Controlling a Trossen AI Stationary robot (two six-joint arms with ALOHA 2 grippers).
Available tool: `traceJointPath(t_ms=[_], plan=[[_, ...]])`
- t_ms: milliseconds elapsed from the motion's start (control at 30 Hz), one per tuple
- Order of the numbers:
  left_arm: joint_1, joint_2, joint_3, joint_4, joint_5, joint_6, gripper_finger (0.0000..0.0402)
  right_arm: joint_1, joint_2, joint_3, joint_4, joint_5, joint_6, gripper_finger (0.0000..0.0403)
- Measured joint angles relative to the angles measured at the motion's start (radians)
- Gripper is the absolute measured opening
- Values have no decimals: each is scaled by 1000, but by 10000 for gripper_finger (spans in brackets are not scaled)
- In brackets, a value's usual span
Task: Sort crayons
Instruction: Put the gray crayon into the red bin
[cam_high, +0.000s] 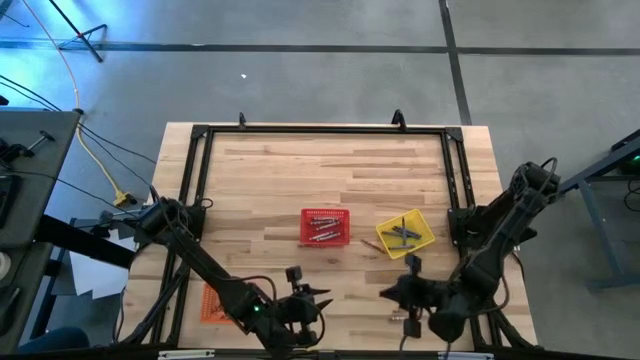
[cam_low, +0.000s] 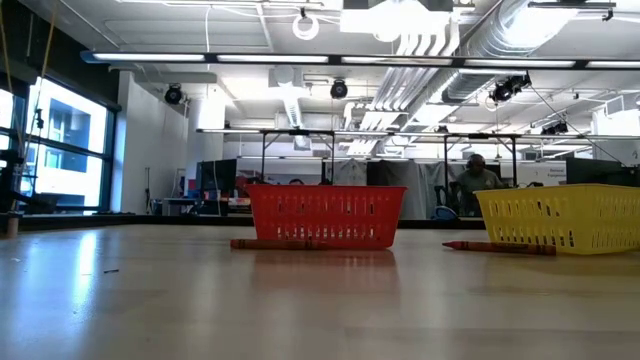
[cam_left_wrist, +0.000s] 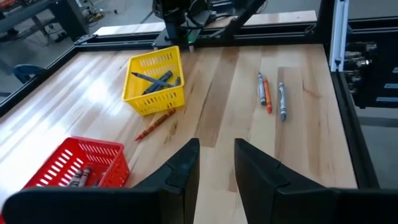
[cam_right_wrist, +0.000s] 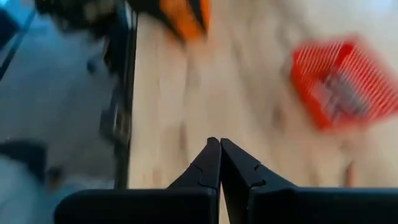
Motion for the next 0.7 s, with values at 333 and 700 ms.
traceJointPath(t_ms=[333, 700], plan=[[0, 0, 0, -1, 1, 0, 86, 0, 165, 0, -92, -404, 203, 0], [0, 0, 0, -1, 3, -1, 86, 0, 269, 0, -89, -660, 263, 0]])
